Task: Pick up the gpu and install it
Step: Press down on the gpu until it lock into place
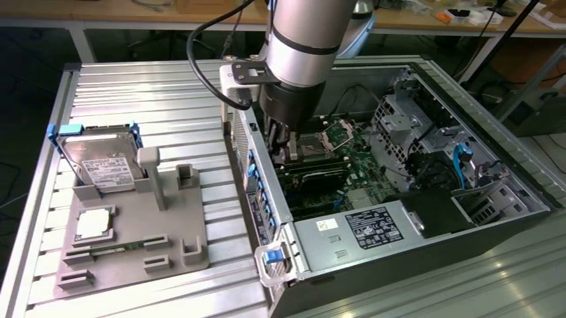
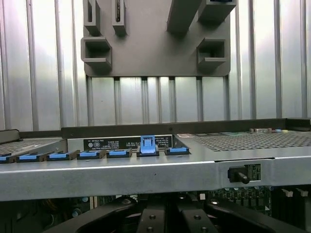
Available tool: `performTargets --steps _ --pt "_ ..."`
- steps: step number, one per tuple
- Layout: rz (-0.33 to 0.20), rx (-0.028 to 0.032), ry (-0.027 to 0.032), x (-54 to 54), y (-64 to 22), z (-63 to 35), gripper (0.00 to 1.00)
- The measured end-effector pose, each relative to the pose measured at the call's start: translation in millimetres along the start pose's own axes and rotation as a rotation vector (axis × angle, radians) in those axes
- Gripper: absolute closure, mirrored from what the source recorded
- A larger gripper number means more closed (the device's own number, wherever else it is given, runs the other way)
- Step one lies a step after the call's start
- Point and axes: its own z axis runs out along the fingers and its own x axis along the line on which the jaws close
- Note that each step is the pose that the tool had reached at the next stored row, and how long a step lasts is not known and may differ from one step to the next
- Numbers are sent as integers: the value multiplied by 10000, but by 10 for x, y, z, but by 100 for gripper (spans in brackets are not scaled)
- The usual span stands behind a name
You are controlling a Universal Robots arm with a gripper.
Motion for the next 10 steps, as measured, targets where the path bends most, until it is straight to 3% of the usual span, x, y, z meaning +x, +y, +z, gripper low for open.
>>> performTargets --steps 10 --pt "0 1 6 -3 3 -47 89"
